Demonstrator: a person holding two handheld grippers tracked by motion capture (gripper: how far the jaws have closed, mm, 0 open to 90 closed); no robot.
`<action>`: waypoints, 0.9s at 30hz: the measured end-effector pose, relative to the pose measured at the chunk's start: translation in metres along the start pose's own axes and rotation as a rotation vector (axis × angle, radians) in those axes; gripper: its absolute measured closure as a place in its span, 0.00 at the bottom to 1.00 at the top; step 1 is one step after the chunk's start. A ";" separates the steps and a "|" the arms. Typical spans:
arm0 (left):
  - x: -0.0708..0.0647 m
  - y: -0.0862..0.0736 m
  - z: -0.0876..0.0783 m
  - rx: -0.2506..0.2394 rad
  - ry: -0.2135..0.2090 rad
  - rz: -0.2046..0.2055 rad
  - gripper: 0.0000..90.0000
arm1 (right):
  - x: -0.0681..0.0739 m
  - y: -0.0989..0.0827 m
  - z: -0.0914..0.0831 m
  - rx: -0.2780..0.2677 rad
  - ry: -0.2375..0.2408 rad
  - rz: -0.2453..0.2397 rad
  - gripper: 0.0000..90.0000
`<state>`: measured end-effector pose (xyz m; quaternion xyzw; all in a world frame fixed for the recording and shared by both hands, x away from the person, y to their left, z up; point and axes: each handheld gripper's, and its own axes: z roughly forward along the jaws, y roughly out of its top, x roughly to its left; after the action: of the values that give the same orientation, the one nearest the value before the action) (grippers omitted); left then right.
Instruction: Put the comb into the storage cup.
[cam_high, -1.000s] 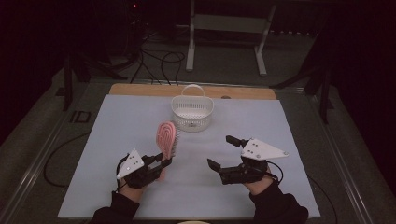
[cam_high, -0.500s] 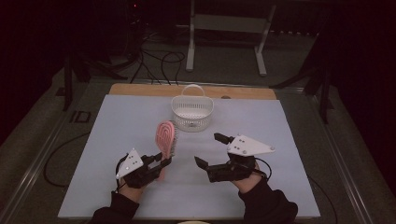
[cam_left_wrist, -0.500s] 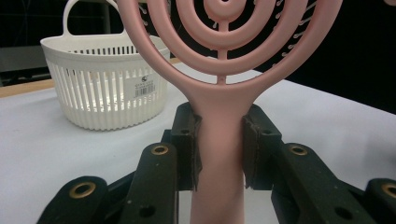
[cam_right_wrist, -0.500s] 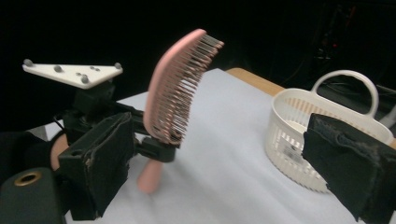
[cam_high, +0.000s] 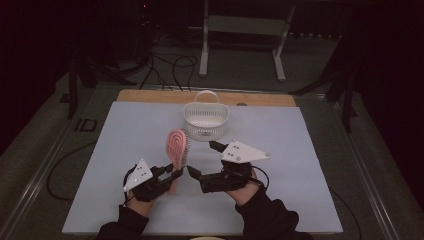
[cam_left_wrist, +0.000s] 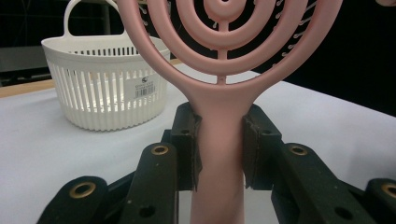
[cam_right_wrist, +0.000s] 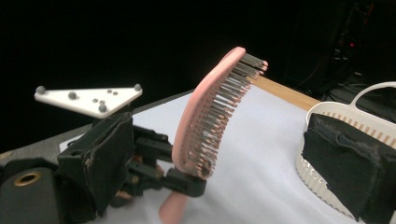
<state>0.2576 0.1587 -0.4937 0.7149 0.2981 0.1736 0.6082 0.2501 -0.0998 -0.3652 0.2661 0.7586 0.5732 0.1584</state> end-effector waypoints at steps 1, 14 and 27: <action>0.000 0.000 0.000 -0.002 -0.001 -0.001 0.79 | 0.001 0.001 0.002 -0.003 -0.007 0.016 0.10; 0.000 0.000 -0.001 -0.006 0.008 0.003 0.79 | 0.011 0.005 0.020 -0.027 -0.058 0.110 0.10; 0.000 0.000 -0.001 -0.008 0.010 0.000 0.79 | 0.018 0.006 0.034 -0.029 -0.121 0.199 0.10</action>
<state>0.2573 0.1595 -0.4936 0.7117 0.3002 0.1782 0.6096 0.2555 -0.0610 -0.3681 0.3717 0.7093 0.5798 0.1500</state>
